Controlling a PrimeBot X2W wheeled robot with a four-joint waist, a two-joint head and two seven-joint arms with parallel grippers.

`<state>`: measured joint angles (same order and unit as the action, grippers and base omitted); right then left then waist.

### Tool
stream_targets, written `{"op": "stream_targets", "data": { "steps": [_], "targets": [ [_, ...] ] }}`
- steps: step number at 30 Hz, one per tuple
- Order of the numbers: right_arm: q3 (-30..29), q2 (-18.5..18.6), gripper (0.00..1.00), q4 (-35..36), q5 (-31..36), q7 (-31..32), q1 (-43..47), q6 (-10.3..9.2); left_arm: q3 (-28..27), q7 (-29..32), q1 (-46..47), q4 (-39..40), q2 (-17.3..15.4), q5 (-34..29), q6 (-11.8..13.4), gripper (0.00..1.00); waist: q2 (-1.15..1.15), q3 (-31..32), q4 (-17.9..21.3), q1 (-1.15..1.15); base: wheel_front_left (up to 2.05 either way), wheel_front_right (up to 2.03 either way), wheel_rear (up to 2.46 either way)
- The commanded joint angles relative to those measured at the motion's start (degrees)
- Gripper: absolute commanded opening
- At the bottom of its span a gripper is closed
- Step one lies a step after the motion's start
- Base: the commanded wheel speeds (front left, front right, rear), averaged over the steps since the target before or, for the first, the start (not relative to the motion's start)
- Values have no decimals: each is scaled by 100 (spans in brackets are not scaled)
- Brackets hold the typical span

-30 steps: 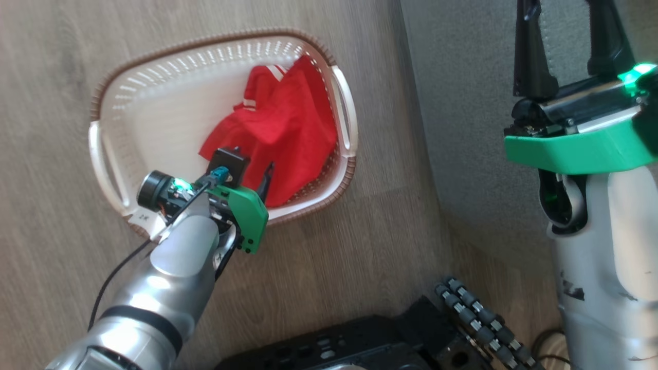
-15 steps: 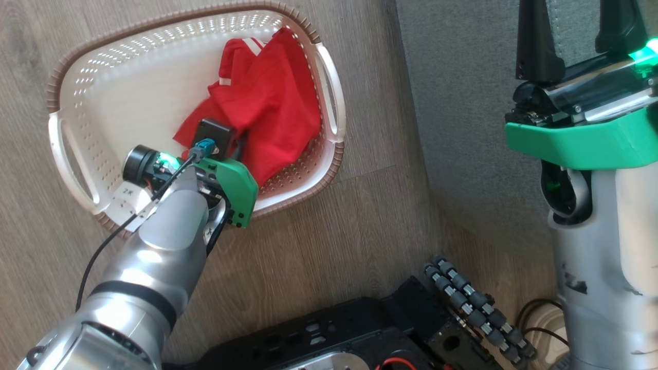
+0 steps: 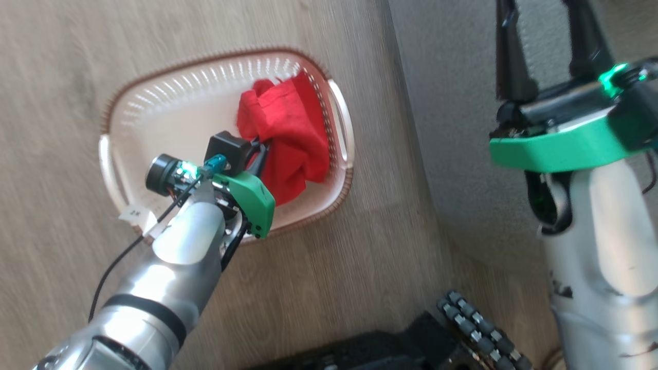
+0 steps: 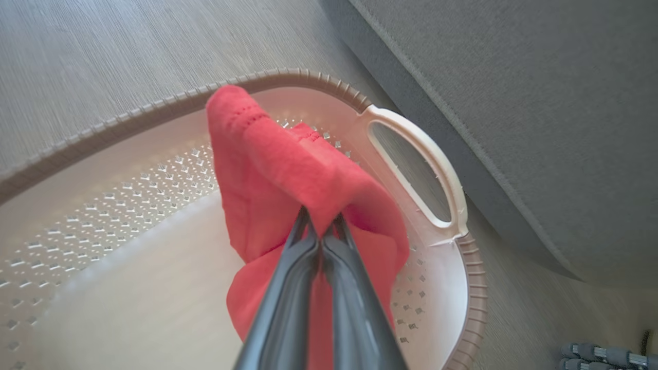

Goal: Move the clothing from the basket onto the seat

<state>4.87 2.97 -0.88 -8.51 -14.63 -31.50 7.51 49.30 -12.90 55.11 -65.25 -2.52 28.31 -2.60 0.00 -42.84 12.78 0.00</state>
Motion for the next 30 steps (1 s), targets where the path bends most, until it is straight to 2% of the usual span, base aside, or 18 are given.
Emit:
{"op": "stream_targets", "data": {
  "steps": [1,8,9,15,24,30],
  "targets": [
    [87,-9,100,48,58,-37,300,-2,-24,-116,-196,174,-36,84,-26,0,0,532,-209,0,0,0,0],
    [-38,-9,100,-624,264,-37,845,-2,122,-196,-519,647,-36,336,-11,0,0,1777,-553,0,0,0,0],
    [-56,-9,100,-816,306,-37,1046,-2,115,-202,-613,761,-36,426,19,0,0,2176,-636,0,0,0,0],
    [-13,-9,100,-1280,323,-37,1635,-2,14,-208,-831,1144,-36,614,94,0,0,3246,-818,0,0,0,0],
    [144,-9,100,-1672,222,-37,2258,-2,-38,-179,-983,1422,-58,715,123,0,0,4286,-973,0,0,0,0],
    [250,-9,100,-1761,146,-37,2491,-2,-89,48,-805,1781,-210,761,197,0,0,4649,-1043,0,0,0,0]
  ]
}}
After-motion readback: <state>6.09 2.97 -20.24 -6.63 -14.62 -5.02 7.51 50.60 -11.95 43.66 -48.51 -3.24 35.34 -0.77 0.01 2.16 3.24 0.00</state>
